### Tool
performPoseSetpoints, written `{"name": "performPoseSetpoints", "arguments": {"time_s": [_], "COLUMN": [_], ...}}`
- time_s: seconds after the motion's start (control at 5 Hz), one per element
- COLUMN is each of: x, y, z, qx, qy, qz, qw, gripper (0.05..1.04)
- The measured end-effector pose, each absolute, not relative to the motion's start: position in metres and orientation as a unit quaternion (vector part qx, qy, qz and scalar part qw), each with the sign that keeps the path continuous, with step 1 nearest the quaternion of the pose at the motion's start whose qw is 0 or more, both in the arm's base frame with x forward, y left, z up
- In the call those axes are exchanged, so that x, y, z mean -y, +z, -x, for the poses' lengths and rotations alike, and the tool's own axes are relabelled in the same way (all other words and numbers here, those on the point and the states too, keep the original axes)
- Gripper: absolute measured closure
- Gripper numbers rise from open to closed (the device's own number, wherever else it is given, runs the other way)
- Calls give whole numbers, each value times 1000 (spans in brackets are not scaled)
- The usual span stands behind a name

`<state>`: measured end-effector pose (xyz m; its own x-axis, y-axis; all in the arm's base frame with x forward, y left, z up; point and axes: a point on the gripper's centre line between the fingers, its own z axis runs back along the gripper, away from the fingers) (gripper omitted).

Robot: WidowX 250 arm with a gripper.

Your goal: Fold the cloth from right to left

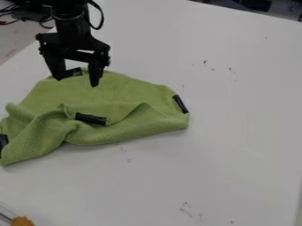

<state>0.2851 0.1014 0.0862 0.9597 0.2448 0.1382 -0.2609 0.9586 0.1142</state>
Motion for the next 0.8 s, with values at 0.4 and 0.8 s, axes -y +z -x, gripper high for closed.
{"name": "performPoseSetpoints", "arguments": {"time_s": [0.4,0.8], "x": [-94,-59], "y": [69,52], "z": [-290,-323], "qx": [45,74], "qy": [116,91], "qz": [-73,-52], "qw": [990,992], "gripper": [83,83]}}
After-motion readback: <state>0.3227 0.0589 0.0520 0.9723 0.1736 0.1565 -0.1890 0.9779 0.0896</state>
